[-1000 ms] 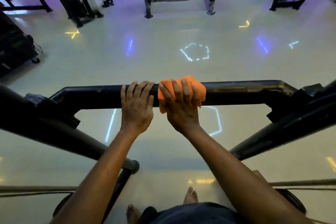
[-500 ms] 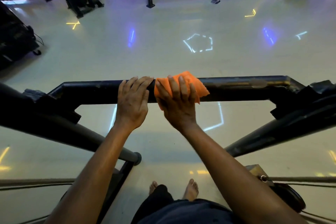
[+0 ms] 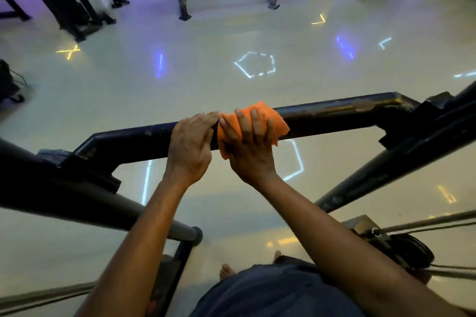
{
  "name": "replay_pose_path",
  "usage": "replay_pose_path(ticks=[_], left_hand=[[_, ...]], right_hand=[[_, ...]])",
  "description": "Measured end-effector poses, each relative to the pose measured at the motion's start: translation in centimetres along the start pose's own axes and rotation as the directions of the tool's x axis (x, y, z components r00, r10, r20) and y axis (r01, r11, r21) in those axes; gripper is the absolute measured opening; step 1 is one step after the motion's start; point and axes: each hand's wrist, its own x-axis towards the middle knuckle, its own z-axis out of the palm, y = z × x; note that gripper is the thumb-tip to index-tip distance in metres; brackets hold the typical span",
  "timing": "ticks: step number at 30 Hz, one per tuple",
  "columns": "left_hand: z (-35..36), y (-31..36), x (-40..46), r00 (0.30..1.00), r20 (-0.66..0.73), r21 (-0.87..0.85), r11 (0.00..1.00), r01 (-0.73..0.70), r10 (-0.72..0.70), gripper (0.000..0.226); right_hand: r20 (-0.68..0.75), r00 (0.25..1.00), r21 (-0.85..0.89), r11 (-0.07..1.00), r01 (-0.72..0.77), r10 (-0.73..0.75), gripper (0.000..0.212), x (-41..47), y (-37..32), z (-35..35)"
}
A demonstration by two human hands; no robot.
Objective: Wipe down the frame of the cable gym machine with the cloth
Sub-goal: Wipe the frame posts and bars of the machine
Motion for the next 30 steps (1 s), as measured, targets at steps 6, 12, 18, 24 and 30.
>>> replay_pose_path(ticks=[6,12,18,24,30], left_hand=[[-0.5,-1.1,-0.6,0.999,-0.033,-0.003,0.999,-0.033,0.033,0.044],[-0.4,-1.2,-0.7,0.998,-0.049,-0.001,0.999,-0.050,0.050,0.048],[-0.1,-0.7,-0.8,0.996,-0.078,0.007,0.999,-0.039,0.039,0.043],[1.9,2.7,-0.8,0.995,-0.098,0.066,0.997,0.036,-0.029,0.050],[3.5,5.5,0.4,0.995,-0.092,0.082,0.996,0.036,-0.029,0.049]], right_hand=[[-0.050,0.984,-0.046,0.984,-0.173,0.170,0.063,-0.8,2.6,-1.5],[0.003,0.962,0.054,0.961,-0.271,0.272,0.059,0.7,-4.5,0.7],[-0.028,0.999,-0.109,0.994,-0.020,0.017,0.064,-0.9,5.0,-3.0],[-0.040,0.945,-0.047,0.944,-0.327,0.325,0.055,-0.7,4.4,-3.5],[0.025,0.999,-0.131,0.991,0.039,-0.036,0.063,-1.9,10.5,-5.9]])
